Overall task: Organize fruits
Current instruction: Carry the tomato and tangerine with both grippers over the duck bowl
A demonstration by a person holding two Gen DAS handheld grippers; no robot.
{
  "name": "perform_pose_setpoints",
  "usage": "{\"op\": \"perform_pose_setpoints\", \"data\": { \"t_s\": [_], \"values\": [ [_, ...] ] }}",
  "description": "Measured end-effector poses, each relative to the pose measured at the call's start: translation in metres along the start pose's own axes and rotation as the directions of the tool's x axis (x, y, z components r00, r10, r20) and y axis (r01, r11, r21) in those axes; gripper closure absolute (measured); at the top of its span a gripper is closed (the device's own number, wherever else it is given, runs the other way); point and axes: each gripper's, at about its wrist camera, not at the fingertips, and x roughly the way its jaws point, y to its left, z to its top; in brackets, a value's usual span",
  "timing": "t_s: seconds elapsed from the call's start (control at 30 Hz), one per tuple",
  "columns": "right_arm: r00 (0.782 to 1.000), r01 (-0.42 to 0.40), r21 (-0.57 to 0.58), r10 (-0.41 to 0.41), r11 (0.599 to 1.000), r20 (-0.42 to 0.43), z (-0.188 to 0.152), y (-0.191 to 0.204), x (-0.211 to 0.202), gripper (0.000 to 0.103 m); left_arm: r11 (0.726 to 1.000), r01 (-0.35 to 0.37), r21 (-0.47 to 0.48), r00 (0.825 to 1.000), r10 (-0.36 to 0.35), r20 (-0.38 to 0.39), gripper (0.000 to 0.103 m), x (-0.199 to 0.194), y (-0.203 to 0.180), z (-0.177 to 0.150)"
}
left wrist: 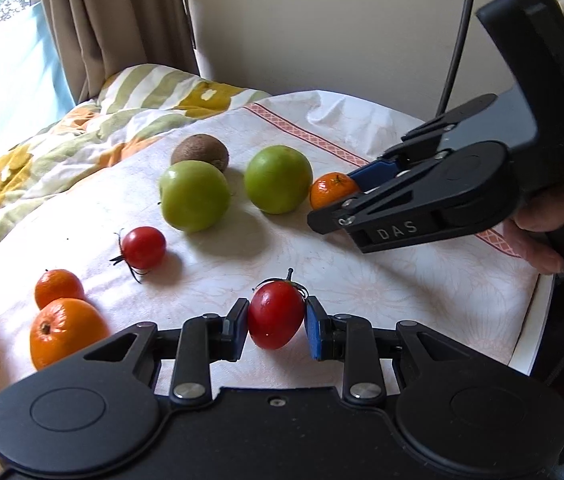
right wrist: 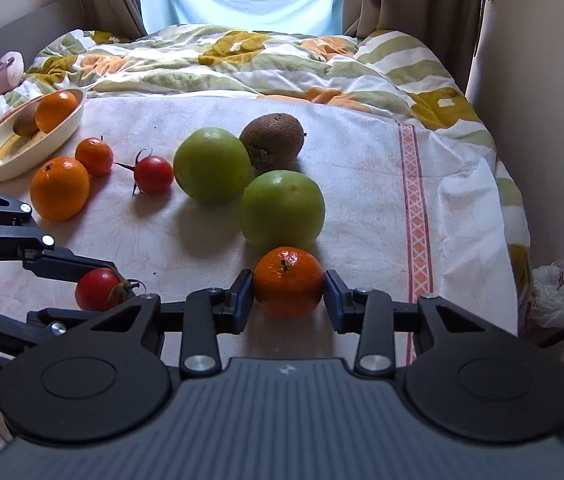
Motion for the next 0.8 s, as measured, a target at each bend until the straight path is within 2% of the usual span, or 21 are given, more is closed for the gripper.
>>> {"op": "perform_pose_setpoints", "data": {
  "t_s": [0.17, 0.43, 0.6, 0.8],
  "values": [
    [1.000, -0.003, 0.009, 0.003, 1.000, 0.014, 0.008, 0.006, -0.014, 0.050, 1.000, -0.023, -0.011, 0.999, 0.023, 0.023, 0.070, -0.014, 0.003, 0.003],
    [0.998, -0.031, 0.016, 0.030, 0.999, 0.054, 0.035, 0.022, -0.043, 0.050, 0.990, -0.106, -0.092, 0.991, 0.114, 0.076, 0.070, -0.053, 0.018, 0.013],
    [0.996, -0.065, 0.027, 0.064, 0.997, 0.055, 0.061, 0.041, -0.061, 0.050, 0.971, -0.192, -0.146, 0.972, 0.208, 0.106, 0.070, -0.090, 0.031, 0.021],
    [0.987, -0.141, 0.029, 0.139, 0.990, 0.083, 0.097, 0.075, -0.076, 0.050, 0.928, -0.283, -0.244, 0.941, 0.317, 0.117, 0.070, -0.138, 0.060, 0.021]
  ]
}}
